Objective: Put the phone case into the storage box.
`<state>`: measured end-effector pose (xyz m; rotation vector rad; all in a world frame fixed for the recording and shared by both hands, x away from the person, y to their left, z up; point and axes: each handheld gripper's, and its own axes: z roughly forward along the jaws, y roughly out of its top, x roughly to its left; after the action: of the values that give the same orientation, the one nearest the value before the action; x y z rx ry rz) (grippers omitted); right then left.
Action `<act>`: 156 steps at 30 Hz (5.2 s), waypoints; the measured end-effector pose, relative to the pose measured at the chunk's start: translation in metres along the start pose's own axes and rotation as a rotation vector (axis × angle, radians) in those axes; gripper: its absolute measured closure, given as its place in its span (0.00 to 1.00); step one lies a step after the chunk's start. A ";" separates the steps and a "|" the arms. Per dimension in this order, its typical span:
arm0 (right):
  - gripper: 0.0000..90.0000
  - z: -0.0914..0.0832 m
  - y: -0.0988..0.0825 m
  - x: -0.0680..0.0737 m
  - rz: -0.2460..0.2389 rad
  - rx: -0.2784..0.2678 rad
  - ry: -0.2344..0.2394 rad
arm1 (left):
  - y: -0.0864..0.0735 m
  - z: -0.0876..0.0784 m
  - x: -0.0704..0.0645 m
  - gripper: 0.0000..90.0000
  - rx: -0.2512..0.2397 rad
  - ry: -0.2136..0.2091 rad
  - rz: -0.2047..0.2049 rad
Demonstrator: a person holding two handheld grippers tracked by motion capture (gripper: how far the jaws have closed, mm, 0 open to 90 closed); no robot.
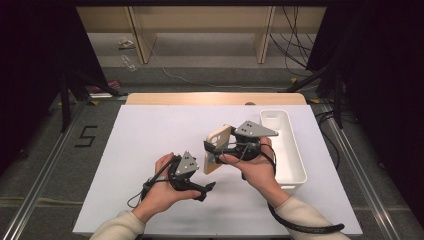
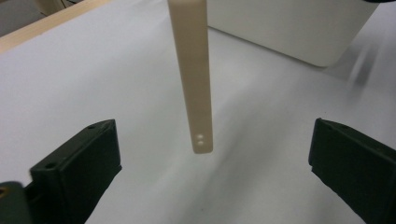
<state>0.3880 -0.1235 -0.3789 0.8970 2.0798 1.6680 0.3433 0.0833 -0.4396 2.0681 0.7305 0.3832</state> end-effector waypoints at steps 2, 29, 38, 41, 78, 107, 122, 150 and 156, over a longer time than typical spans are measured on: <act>0.14 0.000 0.000 -0.001 0.000 0.003 -0.002 | -0.002 0.000 0.002 0.00 0.008 0.004 -0.014; 0.14 -0.007 0.008 -0.010 0.015 -0.019 -0.018 | -0.016 -0.025 0.024 0.00 -0.011 0.067 -0.035; 0.14 -0.012 0.012 -0.017 0.023 -0.037 -0.042 | -0.021 -0.030 0.030 0.00 -0.002 0.093 -0.046; 0.14 -0.014 0.014 -0.020 0.027 -0.042 -0.051 | -0.022 -0.032 0.031 0.00 -0.002 0.096 -0.048; 0.14 -0.036 0.028 -0.051 0.064 -0.111 -0.137 | -0.030 -0.038 0.036 0.00 0.005 0.117 -0.052; 0.14 -0.052 0.035 -0.072 0.093 -0.146 -0.202 | -0.032 -0.040 0.039 0.00 0.006 0.127 -0.052; 0.14 -0.056 0.036 -0.079 0.098 -0.158 -0.227 | -0.032 -0.041 0.040 0.00 0.006 0.129 -0.053; 0.14 -0.066 0.040 -0.091 0.109 -0.182 -0.272 | -0.033 -0.042 0.041 0.00 0.006 0.128 -0.057; 0.14 -0.068 0.040 -0.093 0.110 -0.185 -0.281 | -0.035 -0.044 0.043 0.00 0.007 0.131 -0.062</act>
<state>0.4269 -0.2302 -0.3349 1.1279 1.6903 1.6466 0.3413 0.1539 -0.4439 2.0356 0.8730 0.4855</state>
